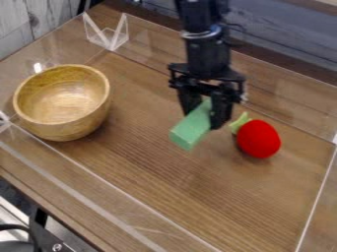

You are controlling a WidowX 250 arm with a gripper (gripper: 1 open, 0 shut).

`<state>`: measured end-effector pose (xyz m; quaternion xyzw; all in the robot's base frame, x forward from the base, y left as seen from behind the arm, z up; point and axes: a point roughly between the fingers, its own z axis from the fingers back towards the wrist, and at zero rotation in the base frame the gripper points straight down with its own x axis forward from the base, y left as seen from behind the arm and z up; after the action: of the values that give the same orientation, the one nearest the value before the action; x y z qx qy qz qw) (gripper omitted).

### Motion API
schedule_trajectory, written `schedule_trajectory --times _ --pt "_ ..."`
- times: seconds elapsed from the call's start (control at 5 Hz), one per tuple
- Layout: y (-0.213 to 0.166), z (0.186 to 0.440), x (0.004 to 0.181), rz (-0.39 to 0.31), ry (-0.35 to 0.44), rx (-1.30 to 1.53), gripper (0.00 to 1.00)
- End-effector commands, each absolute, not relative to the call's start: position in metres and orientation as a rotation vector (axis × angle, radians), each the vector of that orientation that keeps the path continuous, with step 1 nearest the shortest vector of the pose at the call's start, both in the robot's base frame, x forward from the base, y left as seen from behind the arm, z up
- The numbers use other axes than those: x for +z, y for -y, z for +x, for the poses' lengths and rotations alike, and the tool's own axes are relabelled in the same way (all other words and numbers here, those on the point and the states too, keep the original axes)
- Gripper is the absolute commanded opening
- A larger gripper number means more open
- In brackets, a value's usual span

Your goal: Remove the green block from the brown bowl and put it on the table

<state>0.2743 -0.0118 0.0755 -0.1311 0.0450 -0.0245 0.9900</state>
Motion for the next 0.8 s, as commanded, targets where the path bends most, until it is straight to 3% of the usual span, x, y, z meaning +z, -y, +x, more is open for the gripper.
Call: schedule_trajectory --times 0.0,0.2,0.6 --pt "-0.009 0.272 0.084 -0.236 -0.017 -0.078 0.0" --pt "-0.003 0.257 0.071 -0.23 -0.039 -0.132 0.0" --pt "0.01 0.254 0.049 -0.219 -0.041 -0.174 0.0"
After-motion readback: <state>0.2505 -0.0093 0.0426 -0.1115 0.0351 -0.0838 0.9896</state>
